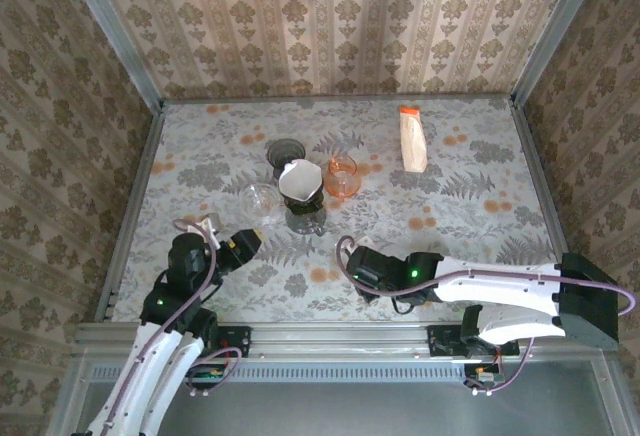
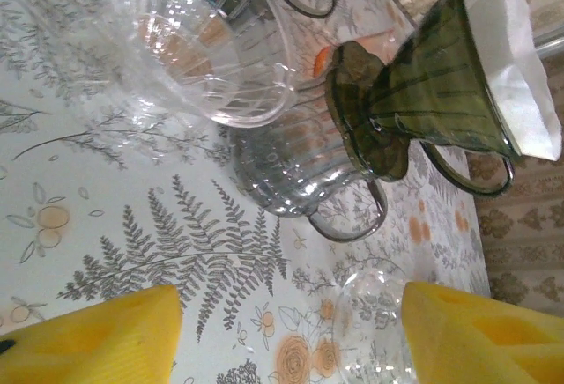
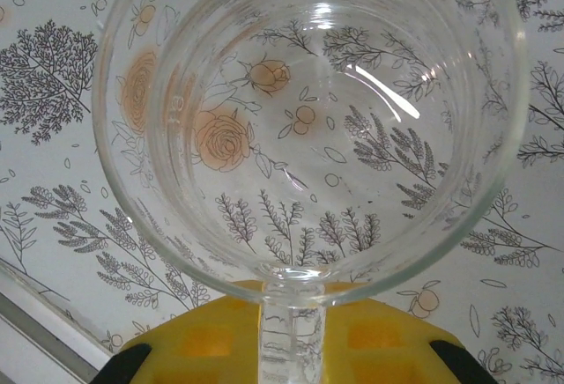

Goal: Place the coffee filter in the dripper

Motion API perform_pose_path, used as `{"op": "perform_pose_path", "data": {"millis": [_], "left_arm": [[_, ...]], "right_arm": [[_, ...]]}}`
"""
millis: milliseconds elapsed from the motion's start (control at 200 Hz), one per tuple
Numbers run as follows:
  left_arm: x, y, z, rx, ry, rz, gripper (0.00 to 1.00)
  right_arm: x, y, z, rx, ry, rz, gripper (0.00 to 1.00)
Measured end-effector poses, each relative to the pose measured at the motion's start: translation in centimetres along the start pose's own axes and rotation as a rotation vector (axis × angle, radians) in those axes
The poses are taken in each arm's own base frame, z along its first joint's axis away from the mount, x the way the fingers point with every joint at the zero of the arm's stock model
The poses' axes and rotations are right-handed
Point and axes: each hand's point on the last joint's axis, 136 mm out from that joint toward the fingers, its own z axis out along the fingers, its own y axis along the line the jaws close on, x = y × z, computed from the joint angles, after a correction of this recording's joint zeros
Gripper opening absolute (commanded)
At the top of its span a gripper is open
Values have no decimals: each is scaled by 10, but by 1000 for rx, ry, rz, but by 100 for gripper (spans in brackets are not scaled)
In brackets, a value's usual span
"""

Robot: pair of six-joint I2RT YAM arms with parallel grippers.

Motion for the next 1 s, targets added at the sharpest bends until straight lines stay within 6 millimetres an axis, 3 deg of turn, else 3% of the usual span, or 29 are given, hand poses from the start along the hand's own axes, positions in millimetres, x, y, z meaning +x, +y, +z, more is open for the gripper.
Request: {"op": "perform_pose_path", "data": {"millis": [215, 450, 700, 1000], "left_arm": [[-9, 9, 0, -37, -27, -44, 57], [-22, 13, 9, -44, -41, -92, 54], [-42, 22, 28, -62, -66, -127, 47], [-46, 47, 49, -170, -42, -145, 42]], "right_arm": [[-7, 4, 2, -7, -29, 20, 36], [-12, 3, 1, -4, -62, 33, 64], [-30, -5, -23, -12, -173, 70, 68], [-39, -17, -43, 3, -251, 106, 69]]}}
